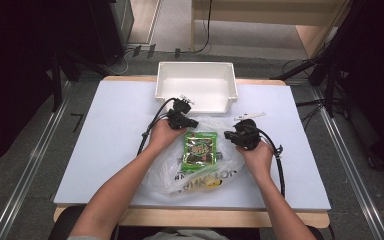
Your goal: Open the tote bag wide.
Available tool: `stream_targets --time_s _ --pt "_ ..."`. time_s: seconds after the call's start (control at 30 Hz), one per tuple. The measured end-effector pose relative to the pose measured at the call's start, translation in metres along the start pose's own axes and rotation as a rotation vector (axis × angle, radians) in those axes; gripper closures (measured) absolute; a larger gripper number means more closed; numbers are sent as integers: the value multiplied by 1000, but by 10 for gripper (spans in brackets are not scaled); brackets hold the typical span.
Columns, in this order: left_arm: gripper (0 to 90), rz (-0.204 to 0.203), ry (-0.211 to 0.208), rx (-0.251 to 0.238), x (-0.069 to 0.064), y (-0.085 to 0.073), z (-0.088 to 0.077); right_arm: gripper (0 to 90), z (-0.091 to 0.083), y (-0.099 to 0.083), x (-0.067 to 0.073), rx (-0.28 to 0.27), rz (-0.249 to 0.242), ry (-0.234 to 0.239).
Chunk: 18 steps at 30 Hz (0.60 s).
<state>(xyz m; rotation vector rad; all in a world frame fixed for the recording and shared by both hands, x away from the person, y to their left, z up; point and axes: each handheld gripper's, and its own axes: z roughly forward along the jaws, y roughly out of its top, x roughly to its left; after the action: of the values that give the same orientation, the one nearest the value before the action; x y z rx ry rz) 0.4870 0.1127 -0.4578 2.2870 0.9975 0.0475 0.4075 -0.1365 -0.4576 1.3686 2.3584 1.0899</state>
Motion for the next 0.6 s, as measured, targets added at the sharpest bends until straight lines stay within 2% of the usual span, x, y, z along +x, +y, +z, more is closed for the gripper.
stream_targets --time_s 0.1,0.23,0.4,0.5,0.6 --pt "900 -2 1 -5 -1 0 0 900 2 -3 -4 10 14 -11" --pt "900 4 5 -7 0 -1 0 900 4 -7 -10 27 8 -47" --pt "900 -6 2 -17 1 -2 0 900 3 -15 -18 31 39 -55" --pt "900 -18 -9 -17 0 -1 0 900 2 -15 -15 40 22 -73" --pt "900 -10 -13 -26 -1 0 -5 900 -5 -14 -11 26 23 -59"
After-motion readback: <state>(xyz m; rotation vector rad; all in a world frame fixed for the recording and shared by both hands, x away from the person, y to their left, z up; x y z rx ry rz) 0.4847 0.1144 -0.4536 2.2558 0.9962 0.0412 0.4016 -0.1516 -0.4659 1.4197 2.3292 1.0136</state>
